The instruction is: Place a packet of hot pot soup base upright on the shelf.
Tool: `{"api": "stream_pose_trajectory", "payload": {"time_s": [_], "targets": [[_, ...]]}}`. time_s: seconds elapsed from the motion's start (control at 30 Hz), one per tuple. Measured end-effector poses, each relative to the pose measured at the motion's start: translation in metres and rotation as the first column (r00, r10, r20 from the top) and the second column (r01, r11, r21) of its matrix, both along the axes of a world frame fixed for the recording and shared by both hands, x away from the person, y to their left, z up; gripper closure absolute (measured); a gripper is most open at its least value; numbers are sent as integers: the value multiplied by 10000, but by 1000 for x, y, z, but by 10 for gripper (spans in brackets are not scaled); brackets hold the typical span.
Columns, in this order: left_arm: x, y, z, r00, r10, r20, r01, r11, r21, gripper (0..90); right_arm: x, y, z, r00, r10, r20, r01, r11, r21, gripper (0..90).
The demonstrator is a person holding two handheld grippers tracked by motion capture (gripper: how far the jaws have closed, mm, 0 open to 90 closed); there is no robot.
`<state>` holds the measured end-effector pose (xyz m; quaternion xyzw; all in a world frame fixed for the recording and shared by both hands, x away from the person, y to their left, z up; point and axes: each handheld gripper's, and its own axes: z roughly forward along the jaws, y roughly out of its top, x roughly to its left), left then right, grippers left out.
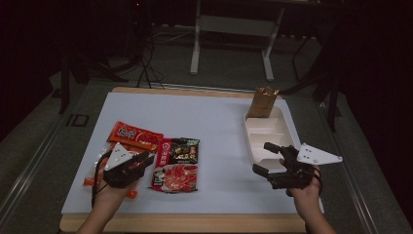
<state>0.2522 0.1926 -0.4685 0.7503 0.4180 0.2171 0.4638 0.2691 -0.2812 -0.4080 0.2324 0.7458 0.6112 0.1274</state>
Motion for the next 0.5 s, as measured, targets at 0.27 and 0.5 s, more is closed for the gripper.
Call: {"api": "stream_pose_trajectory", "payload": {"time_s": [0.27, 0.5], "targets": [[35, -12, -13, 9977, 213, -650, -180, 9986, 507, 900, 0, 2, -5, 10000, 52, -20, -53, 9997, -221, 136], [66, -16, -25, 9897, 453, -1355, -377, 9976, 584, 900, 3, 0, -8, 9998, 142, -101, -144, 9997, -218, 136]]}}
